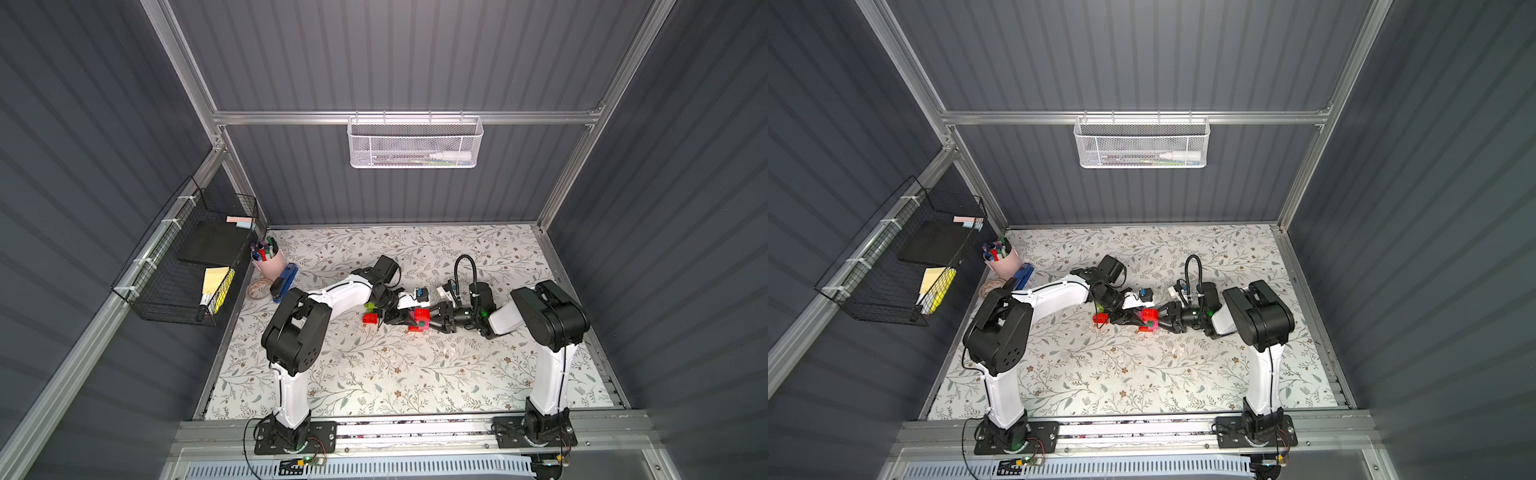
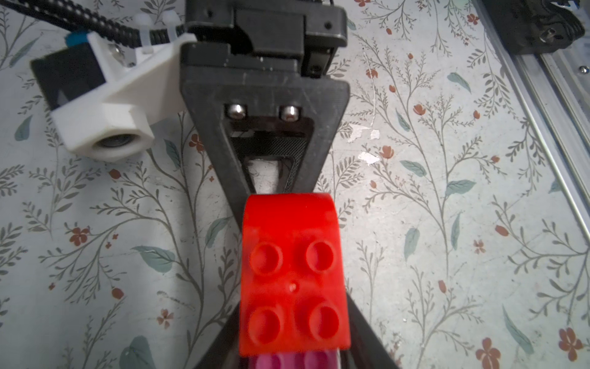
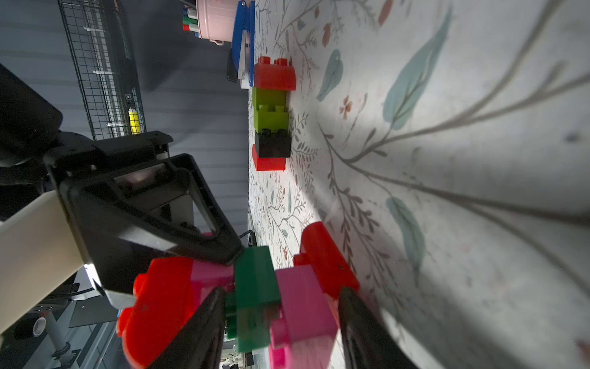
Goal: Assemble the letter s with lego
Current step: Assemble the lego brick with the lego brick.
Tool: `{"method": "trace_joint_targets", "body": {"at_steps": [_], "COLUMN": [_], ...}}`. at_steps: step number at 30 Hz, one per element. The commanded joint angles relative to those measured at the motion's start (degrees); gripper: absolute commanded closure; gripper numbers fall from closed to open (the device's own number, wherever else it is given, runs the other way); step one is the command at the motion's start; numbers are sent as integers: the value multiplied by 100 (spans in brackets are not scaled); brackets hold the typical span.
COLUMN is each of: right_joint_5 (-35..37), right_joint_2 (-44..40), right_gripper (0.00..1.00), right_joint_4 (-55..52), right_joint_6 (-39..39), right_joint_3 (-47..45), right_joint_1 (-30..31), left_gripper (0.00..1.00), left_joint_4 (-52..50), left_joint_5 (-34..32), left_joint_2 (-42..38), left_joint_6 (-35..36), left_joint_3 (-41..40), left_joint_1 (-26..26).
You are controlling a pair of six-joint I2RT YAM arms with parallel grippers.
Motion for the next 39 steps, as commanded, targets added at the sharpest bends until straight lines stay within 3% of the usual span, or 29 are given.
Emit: {"method": "trace_joint_targets", "body": {"at_steps": [1, 24, 39], "right_joint_5": [436, 267, 351], "right_joint_2": [331, 318, 216], "right_gripper": [42, 36, 33], "right_joint_4": [-733, -8, -949], "right_joint_6": [-144, 313, -538], "right_joint_3": [-226, -297, -367], "right_joint_1": [6, 11, -223], "left_gripper": [55, 51, 48], "left_joint_4": [-356, -449, -556], "left_joint_5": [73, 196, 308], "left_joint_2": [28, 88, 64], "left_joint_6": [11, -40, -23], "left_joint_3": [207, 230, 322], "left_joint_1": [-37, -37, -37]}}
